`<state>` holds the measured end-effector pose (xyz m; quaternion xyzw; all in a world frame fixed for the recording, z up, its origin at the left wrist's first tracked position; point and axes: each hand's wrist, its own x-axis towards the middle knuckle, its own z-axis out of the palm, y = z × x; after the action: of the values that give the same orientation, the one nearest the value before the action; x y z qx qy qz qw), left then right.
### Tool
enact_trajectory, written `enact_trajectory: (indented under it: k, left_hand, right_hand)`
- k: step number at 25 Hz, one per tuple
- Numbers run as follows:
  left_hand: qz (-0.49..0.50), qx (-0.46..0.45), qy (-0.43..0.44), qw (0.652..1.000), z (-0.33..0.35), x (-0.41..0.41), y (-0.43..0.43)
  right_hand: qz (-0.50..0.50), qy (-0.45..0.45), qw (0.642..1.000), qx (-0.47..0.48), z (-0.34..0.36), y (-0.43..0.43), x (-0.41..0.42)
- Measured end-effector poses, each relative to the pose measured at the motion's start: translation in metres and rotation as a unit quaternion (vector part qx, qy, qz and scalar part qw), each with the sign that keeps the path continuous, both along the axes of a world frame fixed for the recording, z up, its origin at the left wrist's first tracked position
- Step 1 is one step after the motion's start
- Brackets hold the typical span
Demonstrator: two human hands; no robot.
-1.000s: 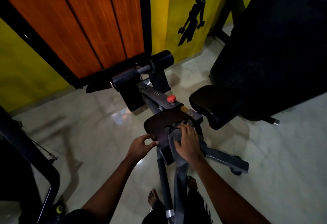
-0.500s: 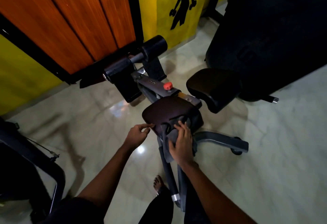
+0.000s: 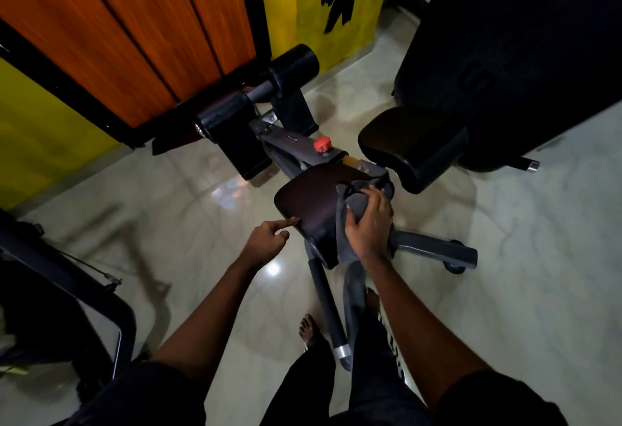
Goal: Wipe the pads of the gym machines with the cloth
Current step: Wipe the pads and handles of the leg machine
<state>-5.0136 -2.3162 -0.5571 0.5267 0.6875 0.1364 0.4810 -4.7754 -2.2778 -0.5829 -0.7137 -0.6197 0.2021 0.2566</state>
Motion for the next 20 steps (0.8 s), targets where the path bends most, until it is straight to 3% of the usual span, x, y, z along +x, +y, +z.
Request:
enact_trajectory:
  k: [4, 9, 15, 20]
  left_hand:
    - [0.029, 0.001, -0.022, 0.999, -0.001, 0.002, 0.000]
    - [0.059, -0.011, -0.047, 0.997, -0.001, 0.003, 0.002]
    - [0.072, -0.014, -0.060, 0.996, -0.002, 0.004, 0.003]
    - [0.065, -0.005, -0.031, 0.997, -0.005, 0.008, -0.004]
  right_hand:
    - [0.055, 0.022, 0.998, -0.011, -0.005, -0.066, -0.033]
    - [0.159, -0.024, 0.986, -0.038, -0.009, -0.095, -0.038]
    - [0.064, 0.096, 0.992, -0.051, -0.011, -0.064, 0.003]
    - [0.045, 0.049, 0.997, -0.048, 0.008, 0.005, 0.029]
